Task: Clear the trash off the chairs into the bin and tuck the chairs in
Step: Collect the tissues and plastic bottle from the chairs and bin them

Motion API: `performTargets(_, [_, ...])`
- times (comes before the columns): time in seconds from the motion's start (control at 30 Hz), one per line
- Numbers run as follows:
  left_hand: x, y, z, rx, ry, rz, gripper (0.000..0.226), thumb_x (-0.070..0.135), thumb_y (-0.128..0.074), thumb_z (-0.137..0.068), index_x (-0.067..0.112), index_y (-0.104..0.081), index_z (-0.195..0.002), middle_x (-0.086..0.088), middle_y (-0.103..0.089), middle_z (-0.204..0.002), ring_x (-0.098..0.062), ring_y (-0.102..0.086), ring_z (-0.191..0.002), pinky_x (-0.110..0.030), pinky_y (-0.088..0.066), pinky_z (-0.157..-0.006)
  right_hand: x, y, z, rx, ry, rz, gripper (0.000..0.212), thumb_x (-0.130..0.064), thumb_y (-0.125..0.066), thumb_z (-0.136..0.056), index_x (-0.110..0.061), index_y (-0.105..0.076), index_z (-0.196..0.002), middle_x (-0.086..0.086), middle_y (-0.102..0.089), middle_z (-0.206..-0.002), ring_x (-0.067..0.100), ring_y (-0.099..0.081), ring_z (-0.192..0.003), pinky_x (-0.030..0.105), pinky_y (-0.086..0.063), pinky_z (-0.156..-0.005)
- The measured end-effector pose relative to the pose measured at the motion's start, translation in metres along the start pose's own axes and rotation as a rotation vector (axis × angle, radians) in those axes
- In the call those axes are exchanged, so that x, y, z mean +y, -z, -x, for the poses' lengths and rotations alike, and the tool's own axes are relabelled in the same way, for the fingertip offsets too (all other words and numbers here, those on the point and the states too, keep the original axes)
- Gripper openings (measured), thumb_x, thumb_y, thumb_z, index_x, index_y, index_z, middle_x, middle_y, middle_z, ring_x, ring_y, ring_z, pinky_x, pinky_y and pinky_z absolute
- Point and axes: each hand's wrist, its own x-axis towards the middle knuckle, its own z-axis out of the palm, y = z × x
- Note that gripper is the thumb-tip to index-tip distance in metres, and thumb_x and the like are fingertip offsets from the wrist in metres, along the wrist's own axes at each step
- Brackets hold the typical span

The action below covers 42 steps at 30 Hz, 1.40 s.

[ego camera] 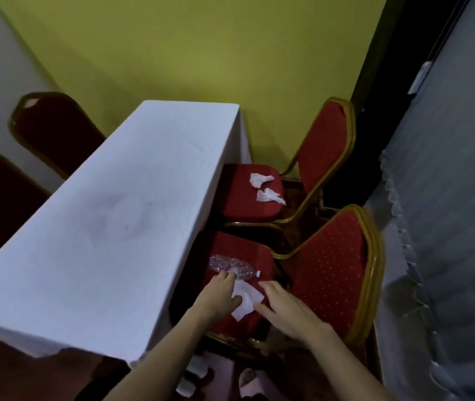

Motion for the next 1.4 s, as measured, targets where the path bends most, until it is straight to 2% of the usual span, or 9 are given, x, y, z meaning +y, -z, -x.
performTargets(0.2, [0.052, 0.017, -0.076, 0.081, -0.067, 0.067, 0.034, 0.024, -0.053, -0.087, 0.005, -0.047, -0.115, -0.014, -0.051, -0.121, -0.033, -0.049, -0.114, -0.039, -0.039, -0.097, 0.046, 0.06, -0.025, 0.114, -0.134, 0.052, 0.059, -0.042, -0.041, -0.097, -0.015, -0.024, -0.147, 0.001, -0.031, -0.151, 0.018, -0.037, -0.136, 0.032, -0.036, -0.107])
performTargets(0.4, [0.069, 0.015, -0.104, 0.14, -0.075, -0.029, 0.038, 0.027, -0.052, -0.087, 0.007, -0.047, -0.12, -0.011, -0.051, -0.123, -0.029, -0.049, -0.116, -0.036, -0.038, -0.102, 0.076, 0.111, -0.072, 0.025, -0.081, 0.182, 0.059, -0.042, -0.041, -0.097, -0.014, -0.024, -0.147, 0.003, -0.031, -0.151, 0.02, -0.036, -0.137, 0.035, -0.036, -0.109])
performTargets(0.63, [0.083, 0.017, -0.123, 0.177, 0.118, -0.269, 0.034, 0.03, -0.045, -0.091, 0.009, -0.047, -0.119, -0.012, -0.051, -0.124, -0.03, -0.047, -0.119, -0.039, -0.032, -0.106, 0.111, 0.14, -0.146, -0.152, 0.081, 0.269, 0.059, -0.041, -0.044, -0.096, -0.013, -0.026, -0.145, 0.006, -0.032, -0.149, 0.022, -0.039, -0.133, 0.038, -0.039, -0.107])
performTargets(0.73, [0.101, 0.01, -0.136, 0.159, 0.243, -0.159, 0.035, 0.034, -0.049, -0.089, 0.011, -0.047, -0.115, -0.011, -0.052, -0.12, -0.03, -0.05, -0.116, -0.039, -0.038, -0.104, 0.129, 0.146, -0.166, -0.239, 0.201, 0.302, 0.057, -0.04, -0.045, -0.096, -0.013, -0.029, -0.142, 0.007, -0.036, -0.145, 0.023, -0.042, -0.131, 0.039, -0.041, -0.105])
performTargets(0.83, [0.128, 0.002, -0.139, 0.177, 0.398, -0.015, 0.041, 0.045, -0.046, -0.087, 0.014, -0.047, -0.113, -0.007, -0.053, -0.118, -0.03, -0.054, -0.112, -0.045, -0.047, -0.095, 0.146, 0.157, -0.173, -0.31, 0.281, 0.298, 0.061, -0.04, -0.047, -0.095, -0.011, -0.027, -0.145, 0.007, -0.034, -0.148, 0.022, -0.041, -0.131, 0.038, -0.039, -0.107])
performTargets(0.93, [0.153, -0.003, -0.141, 0.162, 0.503, -0.059, 0.043, 0.045, -0.039, -0.089, 0.014, -0.048, -0.117, -0.007, -0.055, -0.12, -0.03, -0.054, -0.111, -0.047, -0.047, -0.089, 0.16, 0.176, -0.174, -0.364, 0.316, 0.263, 0.062, -0.04, -0.048, -0.095, -0.012, -0.026, -0.145, 0.006, -0.033, -0.148, 0.022, -0.042, -0.131, 0.036, -0.04, -0.106])
performTargets(1.07, [0.17, -0.009, -0.141, 0.16, 0.57, -0.052, 0.041, 0.042, -0.038, -0.088, 0.013, -0.049, -0.114, -0.009, -0.055, -0.121, -0.03, -0.05, -0.112, -0.049, -0.04, -0.098, 0.172, 0.198, -0.182, -0.38, 0.333, 0.271, 0.055, -0.036, -0.05, -0.095, -0.012, -0.032, -0.141, 0.008, -0.038, -0.144, 0.022, -0.047, -0.125, 0.036, -0.042, -0.103])
performTargets(1.2, [0.174, -0.019, -0.136, 0.199, 0.653, 0.155, 0.044, 0.031, -0.048, -0.091, 0.009, -0.047, -0.129, -0.012, -0.051, -0.133, -0.03, -0.046, -0.123, -0.043, -0.037, -0.106, 0.18, 0.199, -0.189, -0.41, 0.346, 0.284, 0.057, -0.037, -0.049, -0.095, -0.011, -0.03, -0.143, 0.008, -0.036, -0.147, 0.022, -0.046, -0.127, 0.036, -0.042, -0.104])
performTargets(1.4, [0.161, -0.035, -0.141, 0.149, 0.701, 0.271, 0.037, 0.025, -0.044, -0.092, 0.006, -0.048, -0.123, -0.011, -0.052, -0.13, -0.027, -0.047, -0.124, -0.035, -0.034, -0.104, 0.186, 0.187, -0.201, -0.466, 0.389, 0.38, 0.06, -0.038, -0.048, -0.095, -0.012, -0.027, -0.145, 0.005, -0.032, -0.151, 0.018, -0.044, -0.131, 0.033, -0.041, -0.105])
